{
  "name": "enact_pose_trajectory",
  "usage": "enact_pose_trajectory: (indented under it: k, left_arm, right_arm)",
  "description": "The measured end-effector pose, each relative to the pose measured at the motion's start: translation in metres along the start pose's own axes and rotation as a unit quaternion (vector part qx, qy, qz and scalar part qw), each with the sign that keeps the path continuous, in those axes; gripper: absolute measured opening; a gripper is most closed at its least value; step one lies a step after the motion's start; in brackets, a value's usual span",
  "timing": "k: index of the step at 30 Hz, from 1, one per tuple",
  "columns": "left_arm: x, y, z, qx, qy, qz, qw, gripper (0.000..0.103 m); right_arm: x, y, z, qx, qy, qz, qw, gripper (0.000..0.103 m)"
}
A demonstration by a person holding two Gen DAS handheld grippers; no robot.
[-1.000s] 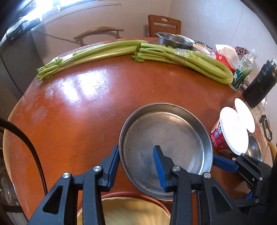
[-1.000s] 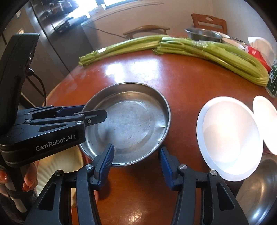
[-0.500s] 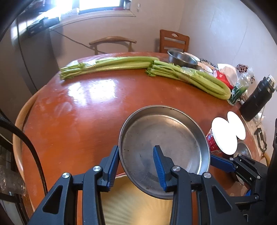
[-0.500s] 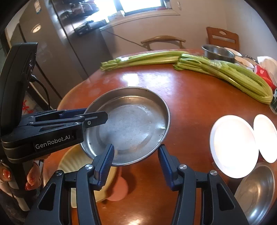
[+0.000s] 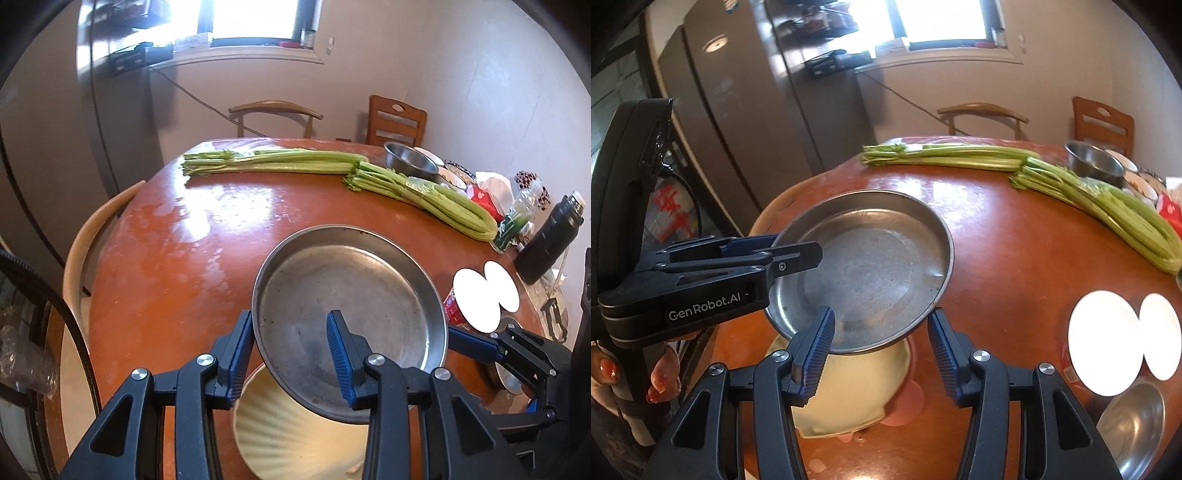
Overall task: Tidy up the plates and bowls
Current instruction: 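Lift the steel tray with the left gripper over the shell plate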
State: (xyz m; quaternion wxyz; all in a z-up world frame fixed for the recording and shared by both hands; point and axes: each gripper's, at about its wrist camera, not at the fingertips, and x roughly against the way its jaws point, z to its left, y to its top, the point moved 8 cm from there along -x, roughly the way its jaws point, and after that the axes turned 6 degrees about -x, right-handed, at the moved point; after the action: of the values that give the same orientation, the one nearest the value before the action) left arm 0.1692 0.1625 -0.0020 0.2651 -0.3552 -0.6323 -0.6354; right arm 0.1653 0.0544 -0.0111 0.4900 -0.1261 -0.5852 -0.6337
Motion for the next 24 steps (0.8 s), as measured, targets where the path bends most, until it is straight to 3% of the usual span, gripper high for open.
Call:
enact_pose_trajectory:
  k: [24]
  left_arm:
    - [0.01,-0.031,0.013,0.048,0.038,-0.001,0.9981,0.04]
  right_arm:
    - [-0.01,-0.018,0.019,0.044,0.028,0.026,0.998,0.055]
